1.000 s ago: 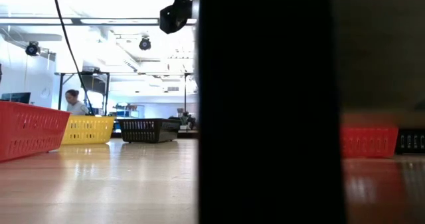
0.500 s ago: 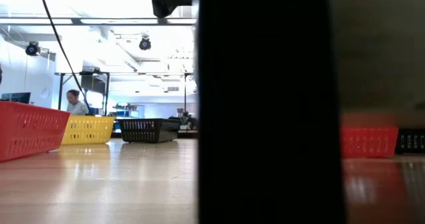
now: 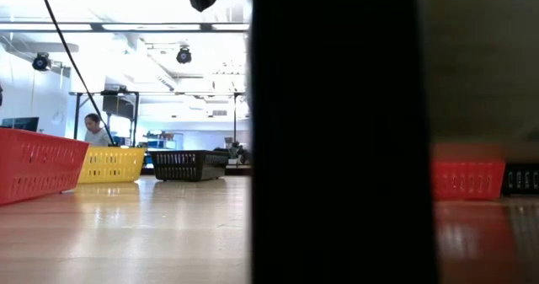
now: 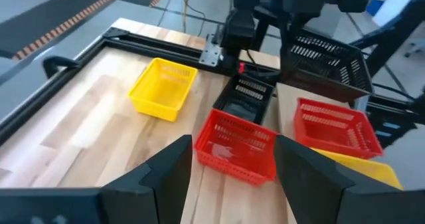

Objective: Stack baskets on shelf by color
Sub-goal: Put the top right black bin on the shelf

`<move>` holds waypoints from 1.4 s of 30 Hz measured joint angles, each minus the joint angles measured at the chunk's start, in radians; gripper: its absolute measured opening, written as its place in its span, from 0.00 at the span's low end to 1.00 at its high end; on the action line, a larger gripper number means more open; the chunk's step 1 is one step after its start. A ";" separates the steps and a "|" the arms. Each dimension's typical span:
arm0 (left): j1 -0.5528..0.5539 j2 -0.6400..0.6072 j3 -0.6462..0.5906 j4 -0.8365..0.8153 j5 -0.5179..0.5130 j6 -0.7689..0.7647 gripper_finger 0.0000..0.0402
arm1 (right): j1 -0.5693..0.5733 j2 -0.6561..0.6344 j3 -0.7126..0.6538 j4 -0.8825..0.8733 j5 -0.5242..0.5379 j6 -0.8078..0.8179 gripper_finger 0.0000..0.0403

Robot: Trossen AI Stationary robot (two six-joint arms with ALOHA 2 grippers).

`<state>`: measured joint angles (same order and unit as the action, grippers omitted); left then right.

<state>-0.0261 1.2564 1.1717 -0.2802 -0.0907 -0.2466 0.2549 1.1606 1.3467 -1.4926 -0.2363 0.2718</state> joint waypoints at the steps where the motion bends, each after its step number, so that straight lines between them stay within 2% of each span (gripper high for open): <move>1: 0.000 0.000 0.000 0.000 0.011 0.000 0.49 | 0.036 0.000 -0.005 0.002 -0.002 0.036 0.02; 6: 0.000 0.002 0.000 0.000 0.063 0.000 0.49 | 0.171 0.027 -0.030 -0.011 0.001 0.164 0.02; 12: 0.000 0.002 -0.001 0.000 0.070 0.000 0.49 | 0.255 0.047 -0.059 -0.027 0.001 0.211 0.02; 20: 0.000 0.003 -0.001 0.007 0.070 -0.004 0.49 | 0.315 0.025 -0.128 -0.018 0.001 0.249 0.02; 29: 0.000 0.003 0.000 0.017 0.070 -0.008 0.49 | 0.352 0.025 -0.232 0.148 0.000 0.250 0.02; 42: 0.000 0.003 0.002 0.037 0.066 -0.008 0.49 | 0.375 0.024 -0.365 0.267 0.000 0.312 0.03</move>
<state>-0.0261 1.2598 1.1732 -0.2432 -0.0246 -0.2546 0.6296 1.1847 0.9814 -1.2259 -0.2359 0.5838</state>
